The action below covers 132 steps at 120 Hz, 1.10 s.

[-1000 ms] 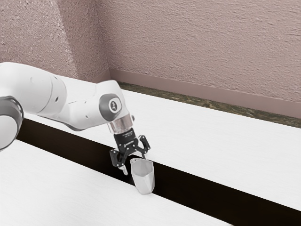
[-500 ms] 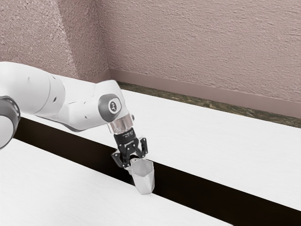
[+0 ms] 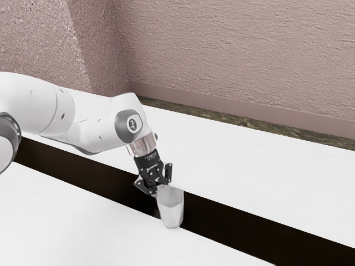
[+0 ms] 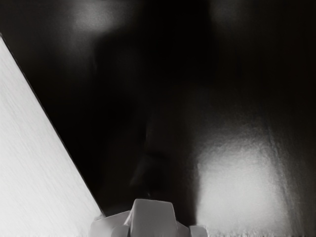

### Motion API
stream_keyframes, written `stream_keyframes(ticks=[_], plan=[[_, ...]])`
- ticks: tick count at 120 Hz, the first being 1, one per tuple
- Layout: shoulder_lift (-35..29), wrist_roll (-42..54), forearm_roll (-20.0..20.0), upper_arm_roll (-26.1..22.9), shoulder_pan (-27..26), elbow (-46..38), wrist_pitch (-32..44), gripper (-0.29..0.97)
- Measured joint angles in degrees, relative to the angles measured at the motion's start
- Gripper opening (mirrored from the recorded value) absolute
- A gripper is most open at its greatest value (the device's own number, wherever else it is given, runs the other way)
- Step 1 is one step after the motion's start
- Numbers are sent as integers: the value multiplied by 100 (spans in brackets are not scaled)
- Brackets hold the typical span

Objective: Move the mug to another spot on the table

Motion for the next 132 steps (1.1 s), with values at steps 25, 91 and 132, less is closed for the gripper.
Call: stream_keyframes(ticks=[25,91,132], plan=[[-183,-39,29,1,3,-112,10,-2],[-1130,-152,179,491,-6,-1043,117,-3],[-1528,-179,612,1436,12,-1395,175,-3]])
